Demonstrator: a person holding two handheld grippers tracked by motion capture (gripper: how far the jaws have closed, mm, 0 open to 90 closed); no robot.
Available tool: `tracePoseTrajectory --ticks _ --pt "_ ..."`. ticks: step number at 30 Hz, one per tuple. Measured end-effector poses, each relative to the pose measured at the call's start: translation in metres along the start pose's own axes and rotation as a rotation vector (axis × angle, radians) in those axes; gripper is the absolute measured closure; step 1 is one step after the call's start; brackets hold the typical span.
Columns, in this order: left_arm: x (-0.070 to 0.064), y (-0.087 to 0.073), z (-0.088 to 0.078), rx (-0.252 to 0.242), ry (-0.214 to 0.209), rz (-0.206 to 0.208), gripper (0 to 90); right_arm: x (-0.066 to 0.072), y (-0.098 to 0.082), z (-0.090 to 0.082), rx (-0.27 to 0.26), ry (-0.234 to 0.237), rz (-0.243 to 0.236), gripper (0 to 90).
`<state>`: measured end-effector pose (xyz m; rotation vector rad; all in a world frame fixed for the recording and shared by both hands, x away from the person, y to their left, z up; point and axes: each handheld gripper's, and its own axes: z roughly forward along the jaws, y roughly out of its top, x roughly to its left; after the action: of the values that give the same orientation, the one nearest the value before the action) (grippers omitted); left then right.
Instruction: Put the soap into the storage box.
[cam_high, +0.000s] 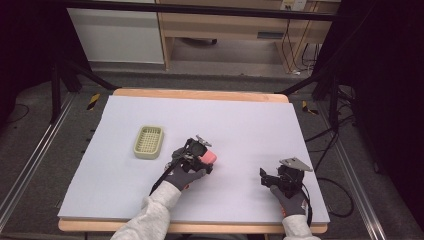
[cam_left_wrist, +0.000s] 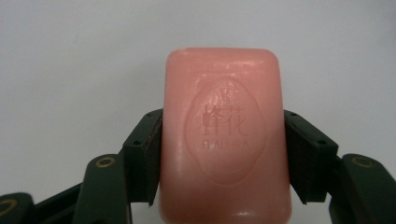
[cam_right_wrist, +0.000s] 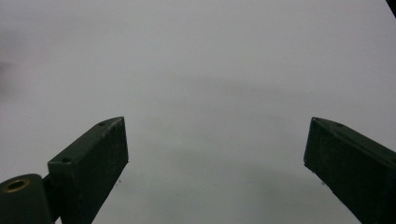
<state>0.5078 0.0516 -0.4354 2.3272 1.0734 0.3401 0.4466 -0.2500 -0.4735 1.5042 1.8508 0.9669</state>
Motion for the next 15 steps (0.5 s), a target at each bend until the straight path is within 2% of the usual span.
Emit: tracePoseTrajectory --ticks 6,15 --pt "0.007 -0.004 -0.012 -0.012 -0.008 -0.011 37.2 0.000 0.000 0.000 0.000 0.000 0.000 6.6" --pt "0.018 -0.009 -0.026 -0.029 0.006 -0.022 37.2 0.000 0.000 0.000 -0.001 -0.005 0.000 6.5"
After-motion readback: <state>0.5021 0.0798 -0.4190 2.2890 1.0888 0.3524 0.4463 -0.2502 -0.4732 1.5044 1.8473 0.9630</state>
